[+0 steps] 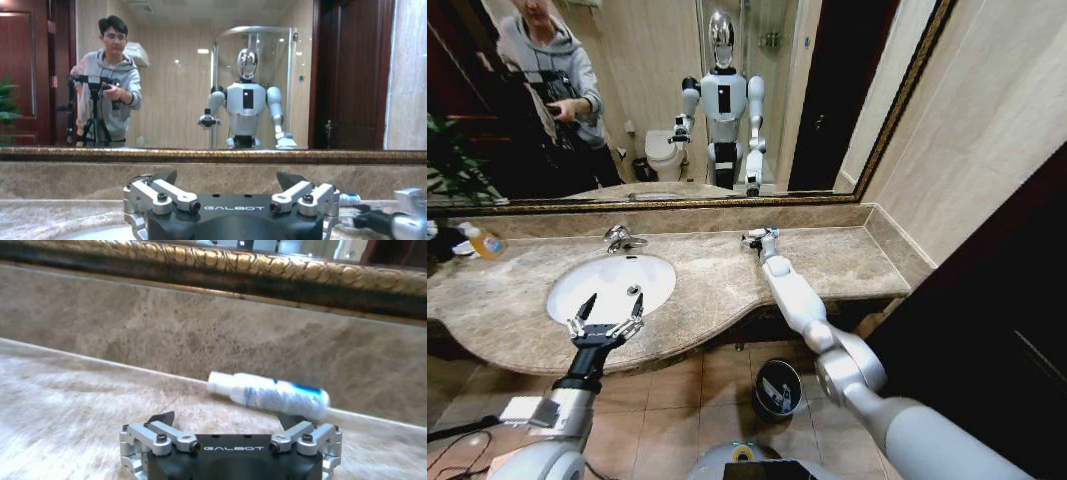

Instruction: Pick up the trash from the sink and place it in the trash bin.

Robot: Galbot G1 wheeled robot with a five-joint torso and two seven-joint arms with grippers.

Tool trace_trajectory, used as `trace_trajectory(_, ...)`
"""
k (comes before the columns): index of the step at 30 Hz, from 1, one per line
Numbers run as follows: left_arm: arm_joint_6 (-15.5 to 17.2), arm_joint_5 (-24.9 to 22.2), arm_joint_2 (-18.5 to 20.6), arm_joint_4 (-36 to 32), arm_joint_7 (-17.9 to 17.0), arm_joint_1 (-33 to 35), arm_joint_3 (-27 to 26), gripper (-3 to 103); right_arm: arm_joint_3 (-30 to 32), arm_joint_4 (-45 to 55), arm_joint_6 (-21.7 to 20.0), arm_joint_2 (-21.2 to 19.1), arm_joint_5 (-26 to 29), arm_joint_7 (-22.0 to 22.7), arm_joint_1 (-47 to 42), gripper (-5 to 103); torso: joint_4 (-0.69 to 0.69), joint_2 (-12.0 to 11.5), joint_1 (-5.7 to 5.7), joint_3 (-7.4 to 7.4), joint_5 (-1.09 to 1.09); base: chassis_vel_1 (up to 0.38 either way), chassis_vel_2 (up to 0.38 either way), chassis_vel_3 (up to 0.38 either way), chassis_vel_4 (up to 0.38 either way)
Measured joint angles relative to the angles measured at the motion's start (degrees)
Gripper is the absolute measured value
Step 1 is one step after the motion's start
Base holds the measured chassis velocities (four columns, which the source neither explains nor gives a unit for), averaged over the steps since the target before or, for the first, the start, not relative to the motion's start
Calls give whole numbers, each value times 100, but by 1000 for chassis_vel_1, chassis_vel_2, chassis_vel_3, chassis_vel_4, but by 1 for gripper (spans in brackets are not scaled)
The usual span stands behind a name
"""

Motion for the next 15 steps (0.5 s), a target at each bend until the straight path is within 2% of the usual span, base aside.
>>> trace_trajectory(2,0,0,0,0,1,1,1,100,-51,608,-94,-146,0,-1,-272,100,-1,1,-2,-2,-4,0,0,0,0)
trace_trajectory(6,0,0,0,0,1,1,1,100,-83,970,-147,-211,-21,-6,-393,100,0,1,-2,-2,-3,0,0,0,0)
trace_trajectory(11,0,0,0,0,1,1,0,100,-85,599,-68,-110,-15,-20,-151,100,1,0,-1,-2,-5,0,0,0,0)
trace_trajectory(15,0,0,0,0,1,1,0,100,-101,-11,21,154,9,-47,311,100,2,0,0,-2,-5,0,0,0,0)
